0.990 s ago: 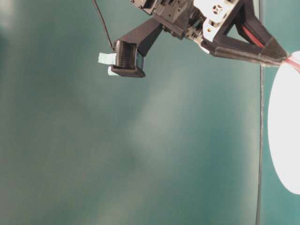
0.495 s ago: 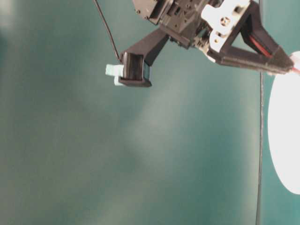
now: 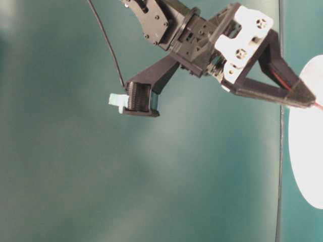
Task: Scoop the yellow hexagonal prism block from the bowl with a spoon using the right arm.
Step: 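Lower the spoon bowl into the white bowl beside the yellow block, then push the spoon under the yellow block toward the bowl's left rim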
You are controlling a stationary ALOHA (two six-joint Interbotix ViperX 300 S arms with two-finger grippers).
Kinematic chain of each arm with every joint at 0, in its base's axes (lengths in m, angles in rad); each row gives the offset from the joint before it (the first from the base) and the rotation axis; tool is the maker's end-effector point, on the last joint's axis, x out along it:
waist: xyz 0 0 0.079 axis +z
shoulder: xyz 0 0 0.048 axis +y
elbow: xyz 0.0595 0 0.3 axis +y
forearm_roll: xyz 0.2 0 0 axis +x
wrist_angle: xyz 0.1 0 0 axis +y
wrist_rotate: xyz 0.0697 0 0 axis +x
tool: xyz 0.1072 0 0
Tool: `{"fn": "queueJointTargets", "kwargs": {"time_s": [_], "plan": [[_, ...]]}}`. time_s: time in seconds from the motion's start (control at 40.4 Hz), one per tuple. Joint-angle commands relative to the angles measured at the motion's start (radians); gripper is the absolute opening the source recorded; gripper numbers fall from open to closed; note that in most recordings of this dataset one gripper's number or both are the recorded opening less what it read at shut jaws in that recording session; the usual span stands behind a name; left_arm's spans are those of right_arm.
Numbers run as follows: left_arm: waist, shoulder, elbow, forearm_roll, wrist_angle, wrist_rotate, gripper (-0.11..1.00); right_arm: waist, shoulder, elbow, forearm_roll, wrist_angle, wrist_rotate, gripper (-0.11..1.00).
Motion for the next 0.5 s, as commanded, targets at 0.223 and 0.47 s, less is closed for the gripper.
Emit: {"fn": "queueJointTargets", "kwargs": {"time_s": [0.223,0.47], "plan": [[0.003,0.005,-0.029,0.003,-0.012,-0.005,-0.01,0.006,-0.008,-0.037,0.008,-0.02,0.002,0.23],[0.003,0.006,-0.031,0.003,-0.012,-0.006,-0.01,0.006,-0.009,-0.057,0.017,-0.032,0.002,0.23]]}}
